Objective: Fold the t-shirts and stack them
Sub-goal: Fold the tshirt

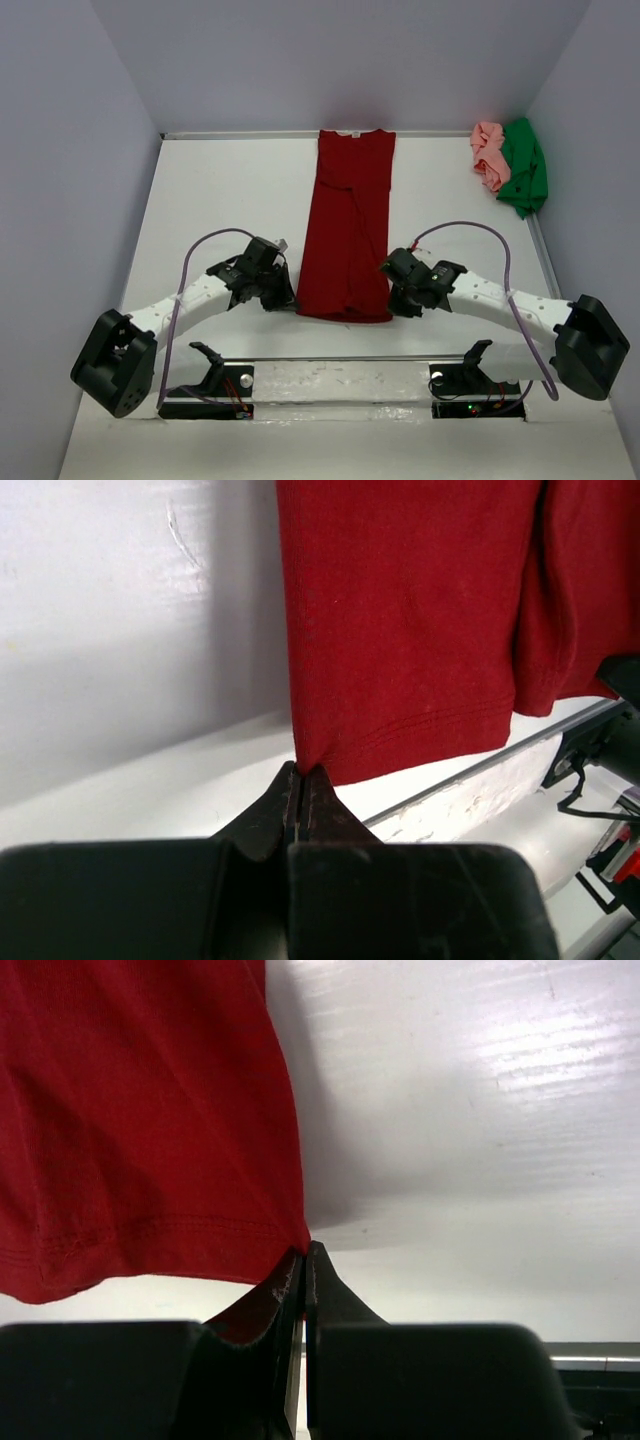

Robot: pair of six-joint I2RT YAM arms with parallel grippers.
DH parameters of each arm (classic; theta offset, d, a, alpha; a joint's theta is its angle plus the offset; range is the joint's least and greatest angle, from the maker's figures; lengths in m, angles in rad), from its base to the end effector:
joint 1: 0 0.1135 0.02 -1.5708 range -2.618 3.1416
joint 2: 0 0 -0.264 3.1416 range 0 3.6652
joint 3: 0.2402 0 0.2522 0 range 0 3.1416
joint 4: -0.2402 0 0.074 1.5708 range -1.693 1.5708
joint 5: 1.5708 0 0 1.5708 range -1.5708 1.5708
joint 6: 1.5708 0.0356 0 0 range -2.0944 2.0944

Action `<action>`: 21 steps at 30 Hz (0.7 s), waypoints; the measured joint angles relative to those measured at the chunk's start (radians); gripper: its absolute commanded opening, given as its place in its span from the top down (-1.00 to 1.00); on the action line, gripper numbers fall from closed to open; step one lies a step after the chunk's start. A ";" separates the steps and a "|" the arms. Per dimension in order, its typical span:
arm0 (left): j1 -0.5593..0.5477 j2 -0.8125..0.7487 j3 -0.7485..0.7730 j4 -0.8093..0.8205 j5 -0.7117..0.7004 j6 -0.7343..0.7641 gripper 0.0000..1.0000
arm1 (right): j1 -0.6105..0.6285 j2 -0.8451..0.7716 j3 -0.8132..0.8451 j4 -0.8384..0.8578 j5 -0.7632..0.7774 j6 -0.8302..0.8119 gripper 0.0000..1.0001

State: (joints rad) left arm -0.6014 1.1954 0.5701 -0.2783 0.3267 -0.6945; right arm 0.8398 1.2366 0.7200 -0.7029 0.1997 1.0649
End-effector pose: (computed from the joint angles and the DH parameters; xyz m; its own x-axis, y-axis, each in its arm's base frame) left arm 0.1779 -0.1359 0.1798 -0.9454 -0.0864 -0.3141 0.1230 0.7982 -0.5897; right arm 0.1478 0.1542 0.1918 -0.9022 0.2781 -0.3297 0.2168 0.9532 0.2108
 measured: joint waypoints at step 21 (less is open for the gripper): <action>-0.198 -0.155 -0.026 -0.094 -0.048 -0.171 1.00 | 0.143 -0.097 -0.031 -0.183 0.027 0.148 1.00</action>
State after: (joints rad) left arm -0.7994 1.0405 0.5446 -0.3725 0.2787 -0.8650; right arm 0.9825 1.1397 0.6888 -0.8864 0.2264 1.2125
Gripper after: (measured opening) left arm 0.014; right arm 0.045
